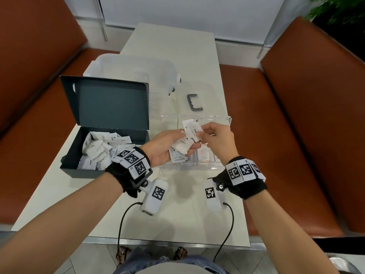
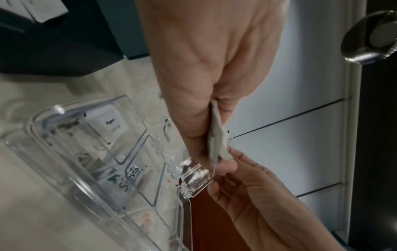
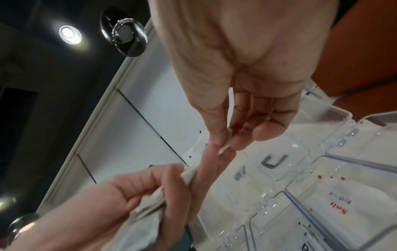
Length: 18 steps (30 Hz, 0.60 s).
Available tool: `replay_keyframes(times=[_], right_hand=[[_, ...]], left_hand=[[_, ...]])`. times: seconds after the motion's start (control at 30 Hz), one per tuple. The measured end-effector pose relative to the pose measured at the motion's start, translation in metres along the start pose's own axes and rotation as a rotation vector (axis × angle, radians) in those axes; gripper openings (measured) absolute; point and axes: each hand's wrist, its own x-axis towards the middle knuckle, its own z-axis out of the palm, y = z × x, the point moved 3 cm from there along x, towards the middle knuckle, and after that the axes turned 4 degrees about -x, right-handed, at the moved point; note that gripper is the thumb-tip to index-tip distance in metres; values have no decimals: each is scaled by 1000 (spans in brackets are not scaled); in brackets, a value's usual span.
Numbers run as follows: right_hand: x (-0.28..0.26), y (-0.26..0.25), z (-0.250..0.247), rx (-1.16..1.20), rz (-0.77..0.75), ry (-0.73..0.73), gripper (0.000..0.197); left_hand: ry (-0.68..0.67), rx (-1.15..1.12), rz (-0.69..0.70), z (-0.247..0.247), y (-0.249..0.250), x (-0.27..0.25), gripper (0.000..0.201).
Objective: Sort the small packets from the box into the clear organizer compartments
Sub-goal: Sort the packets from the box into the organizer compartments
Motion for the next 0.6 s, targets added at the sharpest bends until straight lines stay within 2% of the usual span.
replay_keyframes(times=[0.23, 0.37, 0.43, 0.53, 0.6], right_hand=[[2, -6, -1, 205, 61, -96, 22], [0, -6, -1, 506, 189, 3, 19], [-3, -7, 1, 647, 220, 2, 13], [-7, -11, 10, 608, 193, -82, 13], [-6, -13, 15, 516, 192, -76, 19]], left_hand=[[65, 174, 170, -9, 1, 2, 18], [123, 219, 255, -10, 4, 0, 19], [133, 237, 275, -10, 6, -2, 21], [115, 264, 281, -8, 7, -5, 21], [101, 271, 266, -6, 7, -6, 21]])
